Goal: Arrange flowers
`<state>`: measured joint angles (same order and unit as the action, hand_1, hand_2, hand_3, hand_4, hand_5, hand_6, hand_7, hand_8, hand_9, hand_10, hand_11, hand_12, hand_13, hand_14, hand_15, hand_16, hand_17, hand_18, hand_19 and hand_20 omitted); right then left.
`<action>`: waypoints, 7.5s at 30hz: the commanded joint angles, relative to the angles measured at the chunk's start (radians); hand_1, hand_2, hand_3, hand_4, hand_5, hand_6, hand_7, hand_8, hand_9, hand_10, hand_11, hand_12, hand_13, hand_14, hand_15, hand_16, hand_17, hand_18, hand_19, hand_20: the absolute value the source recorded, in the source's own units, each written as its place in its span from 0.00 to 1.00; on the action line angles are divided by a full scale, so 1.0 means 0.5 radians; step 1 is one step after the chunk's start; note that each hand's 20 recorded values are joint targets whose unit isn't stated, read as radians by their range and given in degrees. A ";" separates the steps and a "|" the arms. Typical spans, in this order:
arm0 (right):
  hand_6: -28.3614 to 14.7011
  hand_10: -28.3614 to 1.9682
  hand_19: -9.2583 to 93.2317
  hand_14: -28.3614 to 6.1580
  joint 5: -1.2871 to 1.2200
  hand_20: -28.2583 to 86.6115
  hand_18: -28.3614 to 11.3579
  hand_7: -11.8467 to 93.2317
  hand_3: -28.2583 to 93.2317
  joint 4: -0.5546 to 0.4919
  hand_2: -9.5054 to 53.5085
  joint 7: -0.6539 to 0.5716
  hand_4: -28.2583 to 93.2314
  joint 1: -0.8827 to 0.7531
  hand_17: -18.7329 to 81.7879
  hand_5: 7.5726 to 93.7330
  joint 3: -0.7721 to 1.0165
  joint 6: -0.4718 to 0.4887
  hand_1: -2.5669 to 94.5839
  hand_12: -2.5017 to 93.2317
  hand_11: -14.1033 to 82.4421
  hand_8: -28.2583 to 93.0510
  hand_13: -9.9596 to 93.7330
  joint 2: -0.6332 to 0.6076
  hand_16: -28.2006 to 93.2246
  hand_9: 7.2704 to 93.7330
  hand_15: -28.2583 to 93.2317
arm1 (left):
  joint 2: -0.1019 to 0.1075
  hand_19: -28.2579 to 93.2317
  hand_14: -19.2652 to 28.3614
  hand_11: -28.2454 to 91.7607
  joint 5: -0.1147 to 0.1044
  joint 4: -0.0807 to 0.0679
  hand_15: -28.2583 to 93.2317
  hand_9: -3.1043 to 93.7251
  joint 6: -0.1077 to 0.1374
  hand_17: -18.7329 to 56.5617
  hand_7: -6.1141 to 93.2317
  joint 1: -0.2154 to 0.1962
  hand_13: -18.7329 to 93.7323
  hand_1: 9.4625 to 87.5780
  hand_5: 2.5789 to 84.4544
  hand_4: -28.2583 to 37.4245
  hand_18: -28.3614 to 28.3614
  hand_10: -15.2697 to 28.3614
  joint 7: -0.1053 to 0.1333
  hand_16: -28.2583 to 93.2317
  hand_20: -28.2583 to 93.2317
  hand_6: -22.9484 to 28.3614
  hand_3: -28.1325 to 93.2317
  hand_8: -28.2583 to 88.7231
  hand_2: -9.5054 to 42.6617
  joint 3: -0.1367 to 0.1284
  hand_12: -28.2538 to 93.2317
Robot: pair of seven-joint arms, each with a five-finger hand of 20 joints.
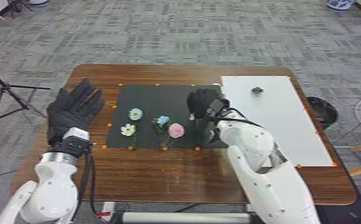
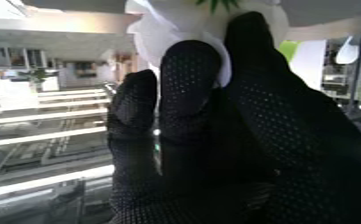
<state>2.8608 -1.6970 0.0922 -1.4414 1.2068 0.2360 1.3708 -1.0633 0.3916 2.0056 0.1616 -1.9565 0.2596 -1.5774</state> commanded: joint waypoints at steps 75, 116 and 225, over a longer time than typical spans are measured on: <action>0.60 0.63 0.89 0.59 0.044 0.62 0.20 0.22 0.86 0.632 0.00 -0.432 0.00 0.574 0.54 0.42 0.398 0.568 0.53 0.16 0.22 0.15 0.71 -0.166 0.47 0.44 0.83 | 0.013 0.49 0.61 0.35 0.006 -0.146 0.33 0.37 -0.133 0.17 0.15 0.211 0.38 0.21 0.48 0.00 0.74 0.63 0.008 0.20 0.30 0.58 0.82 0.16 0.39 0.126 0.29; 0.69 0.70 0.92 0.66 -0.446 0.63 0.20 0.43 0.78 -0.131 0.00 -0.688 0.00 -0.116 0.60 0.77 0.281 0.082 0.68 0.58 0.35 0.24 0.80 -0.224 0.58 0.88 0.77 | -0.078 0.49 0.65 0.36 0.093 -0.271 0.35 0.38 -0.139 0.17 0.16 0.250 0.39 0.21 0.48 0.00 0.74 0.64 -0.073 0.21 0.30 0.58 0.82 0.17 0.41 0.158 0.30; 0.54 0.54 0.33 0.47 -3.056 0.40 0.32 0.14 0.86 -0.735 0.37 -0.187 0.01 -0.741 0.33 0.33 1.119 0.070 0.08 0.14 0.18 0.17 0.36 0.257 0.38 0.32 0.29 | -0.019 0.49 0.60 0.33 0.192 0.090 0.31 0.34 -0.096 0.17 0.13 -0.127 0.36 0.19 0.44 0.00 0.72 0.60 0.130 0.21 0.30 0.56 0.82 0.17 0.40 -0.190 0.28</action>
<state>1.3407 -2.0507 0.0228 -1.7749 1.7658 0.2538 1.4849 -1.0420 0.4666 2.0344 0.1029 -1.9796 0.3173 -1.6642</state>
